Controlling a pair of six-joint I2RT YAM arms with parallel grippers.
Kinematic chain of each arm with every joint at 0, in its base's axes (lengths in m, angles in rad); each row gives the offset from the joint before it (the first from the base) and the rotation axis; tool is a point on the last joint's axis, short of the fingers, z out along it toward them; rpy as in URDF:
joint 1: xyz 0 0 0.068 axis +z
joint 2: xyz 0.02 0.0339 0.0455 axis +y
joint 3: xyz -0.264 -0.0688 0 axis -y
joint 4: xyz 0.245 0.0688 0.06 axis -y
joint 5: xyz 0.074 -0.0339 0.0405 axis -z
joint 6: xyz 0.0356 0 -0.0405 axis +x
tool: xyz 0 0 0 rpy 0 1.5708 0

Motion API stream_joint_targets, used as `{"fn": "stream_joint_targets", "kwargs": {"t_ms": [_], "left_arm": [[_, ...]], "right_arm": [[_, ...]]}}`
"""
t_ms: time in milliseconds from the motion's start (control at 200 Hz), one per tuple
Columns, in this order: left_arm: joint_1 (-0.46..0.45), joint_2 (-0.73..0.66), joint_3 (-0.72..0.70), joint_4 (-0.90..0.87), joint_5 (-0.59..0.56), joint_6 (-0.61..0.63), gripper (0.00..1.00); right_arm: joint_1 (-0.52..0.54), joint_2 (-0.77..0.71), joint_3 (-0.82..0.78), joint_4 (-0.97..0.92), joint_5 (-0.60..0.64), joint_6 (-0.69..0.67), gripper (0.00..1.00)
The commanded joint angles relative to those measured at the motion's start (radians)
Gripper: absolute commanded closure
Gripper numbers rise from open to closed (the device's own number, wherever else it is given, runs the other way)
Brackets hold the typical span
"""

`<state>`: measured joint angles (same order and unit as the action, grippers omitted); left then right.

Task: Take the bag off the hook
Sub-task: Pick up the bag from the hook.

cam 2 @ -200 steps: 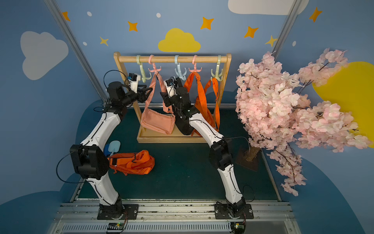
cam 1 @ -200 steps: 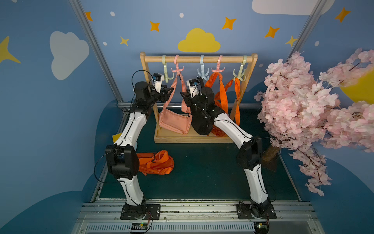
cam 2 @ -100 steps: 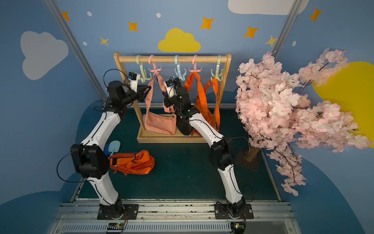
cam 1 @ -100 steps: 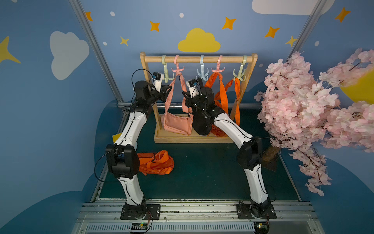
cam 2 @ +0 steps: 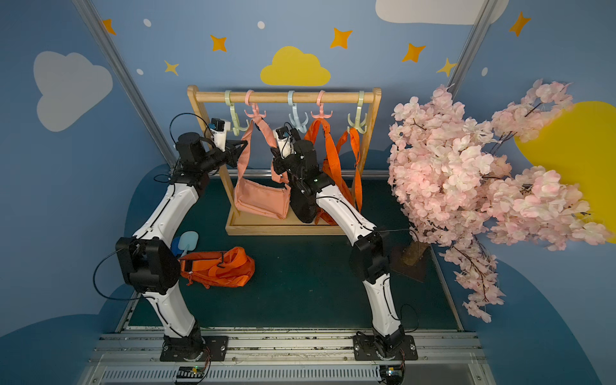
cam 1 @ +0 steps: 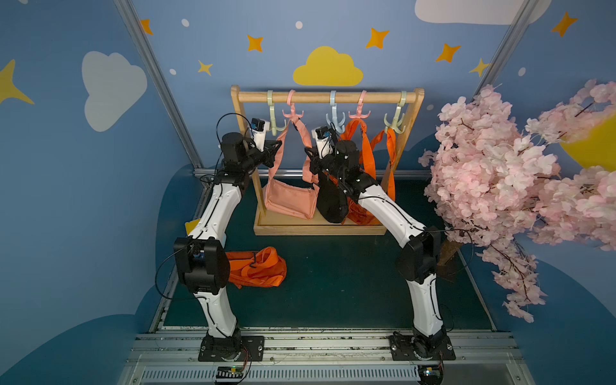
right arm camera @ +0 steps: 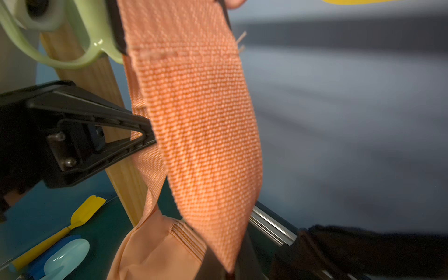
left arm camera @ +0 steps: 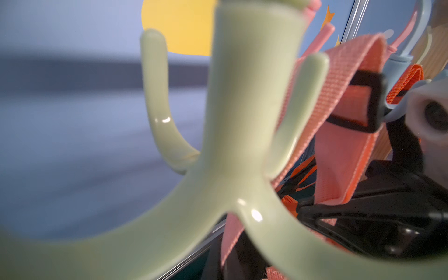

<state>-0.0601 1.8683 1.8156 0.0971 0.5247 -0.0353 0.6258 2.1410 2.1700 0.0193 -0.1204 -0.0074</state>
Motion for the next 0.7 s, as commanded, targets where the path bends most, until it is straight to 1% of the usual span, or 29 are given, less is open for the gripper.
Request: {"fn": "stream_joint_targets", "kwargs": {"t_ms": [0, 270, 506, 691], "left_arm": [[-0.003, -0.044, 0.012, 0.0, 0.016, -0.029, 0.96], [-0.009, -0.079, -0.006, 0.0, 0.038, -0.082, 0.96], [-0.02, -0.106, -0.013, -0.015, 0.038, -0.083, 0.96], [-0.021, -0.144, -0.048, -0.016, 0.025, -0.083, 0.96]], "right_arm": [[-0.006, -0.081, -0.019, 0.002, -0.022, -0.004, 1.0], [-0.007, -0.139, -0.062, -0.013, -0.054, -0.001, 1.0], [-0.008, -0.158, -0.077, -0.012, -0.063, 0.005, 1.0], [-0.007, -0.18, -0.085, -0.012, -0.074, 0.007, 1.0]]}}
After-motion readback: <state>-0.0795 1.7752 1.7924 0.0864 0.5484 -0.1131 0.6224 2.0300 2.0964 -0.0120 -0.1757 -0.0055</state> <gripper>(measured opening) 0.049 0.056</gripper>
